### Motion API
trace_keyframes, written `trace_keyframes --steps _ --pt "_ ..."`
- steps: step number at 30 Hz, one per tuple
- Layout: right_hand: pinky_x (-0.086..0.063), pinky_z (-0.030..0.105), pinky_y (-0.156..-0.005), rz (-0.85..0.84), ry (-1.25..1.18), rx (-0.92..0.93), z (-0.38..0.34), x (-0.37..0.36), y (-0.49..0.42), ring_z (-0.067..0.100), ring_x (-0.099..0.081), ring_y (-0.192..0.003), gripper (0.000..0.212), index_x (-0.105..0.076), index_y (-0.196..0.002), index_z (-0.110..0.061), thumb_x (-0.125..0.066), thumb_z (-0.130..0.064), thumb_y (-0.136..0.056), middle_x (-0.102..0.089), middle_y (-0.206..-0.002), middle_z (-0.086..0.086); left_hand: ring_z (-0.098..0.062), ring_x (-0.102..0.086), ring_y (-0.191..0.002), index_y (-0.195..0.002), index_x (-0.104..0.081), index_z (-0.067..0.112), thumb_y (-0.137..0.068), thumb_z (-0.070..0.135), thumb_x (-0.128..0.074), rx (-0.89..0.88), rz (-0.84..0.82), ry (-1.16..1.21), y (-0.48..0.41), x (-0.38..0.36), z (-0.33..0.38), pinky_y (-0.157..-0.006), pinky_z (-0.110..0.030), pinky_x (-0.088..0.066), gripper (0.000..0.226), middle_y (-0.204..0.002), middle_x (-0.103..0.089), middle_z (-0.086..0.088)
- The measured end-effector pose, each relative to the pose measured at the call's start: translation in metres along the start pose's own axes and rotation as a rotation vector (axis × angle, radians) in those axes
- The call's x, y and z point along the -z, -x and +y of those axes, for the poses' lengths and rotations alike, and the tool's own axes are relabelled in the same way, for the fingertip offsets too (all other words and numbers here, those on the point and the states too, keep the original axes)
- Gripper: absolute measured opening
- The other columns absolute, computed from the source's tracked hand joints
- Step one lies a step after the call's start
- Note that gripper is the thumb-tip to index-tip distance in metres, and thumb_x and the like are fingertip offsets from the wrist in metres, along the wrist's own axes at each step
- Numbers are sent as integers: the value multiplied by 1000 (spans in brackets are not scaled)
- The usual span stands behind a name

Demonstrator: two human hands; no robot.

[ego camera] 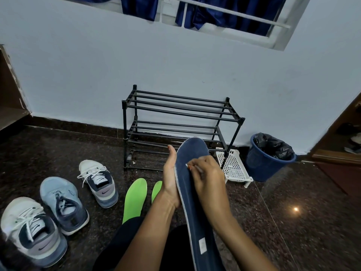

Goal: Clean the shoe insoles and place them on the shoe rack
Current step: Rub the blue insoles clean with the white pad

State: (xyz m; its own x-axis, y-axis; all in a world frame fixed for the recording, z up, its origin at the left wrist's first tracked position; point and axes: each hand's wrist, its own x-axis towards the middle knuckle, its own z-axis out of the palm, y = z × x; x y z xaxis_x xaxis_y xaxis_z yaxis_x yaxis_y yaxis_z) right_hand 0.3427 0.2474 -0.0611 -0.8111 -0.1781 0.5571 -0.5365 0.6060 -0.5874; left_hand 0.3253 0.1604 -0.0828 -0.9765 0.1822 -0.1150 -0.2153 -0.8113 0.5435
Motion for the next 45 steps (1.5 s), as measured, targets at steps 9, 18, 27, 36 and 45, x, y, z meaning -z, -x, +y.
trace_keyframes --steps 9,18,27,36,45 --pt "-35 5 -74 -91 -15 56 -8 -3 18 11 -52 -78 12 -68 -82 -7 -56 -4 -82 -48 -81 -8 -28 -65 -71 -105 -61 0 -69 69 -41 -4 38 8 0 0 1 -66 -32 -56 80 -83 -67 -21" --pt "-33 4 -75 -55 14 13 -7 -3 8 15 -50 -81 12 -66 -82 -5 -57 2 -84 -47 -81 -6 -31 -62 -94 -120 -57 -4 -79 70 -34 1 73 20 3 -2 2 -82 -36 -53 88 -109 -62 -25" --pt "-30 1 -74 -46 50 32 -3 -1 7 12 -46 -79 12 -65 -80 -6 -58 3 -83 -44 -80 -9 -28 -66 -84 -114 -60 -2 -88 67 -28 -13 54 22 1 -2 0 -75 -33 -56 80 -98 -66 -21" --pt "-36 7 -74 -106 -44 43 -6 -3 22 13 -52 -79 12 -67 -81 -9 -57 -1 -82 -47 -79 -10 -28 -65 -68 -100 -63 3 -88 68 -28 -6 61 22 0 0 1 -65 -34 -54 75 -81 -68 -19" --pt "-38 10 -72 7 15 -55 17 5 -3 19 -53 -83 15 -65 -82 -8 -56 4 -85 -49 -82 -6 -23 -66 -71 -109 -61 3 -75 64 -40 0 -25 58 3 -5 1 -63 -27 -55 73 -83 -66 -14"
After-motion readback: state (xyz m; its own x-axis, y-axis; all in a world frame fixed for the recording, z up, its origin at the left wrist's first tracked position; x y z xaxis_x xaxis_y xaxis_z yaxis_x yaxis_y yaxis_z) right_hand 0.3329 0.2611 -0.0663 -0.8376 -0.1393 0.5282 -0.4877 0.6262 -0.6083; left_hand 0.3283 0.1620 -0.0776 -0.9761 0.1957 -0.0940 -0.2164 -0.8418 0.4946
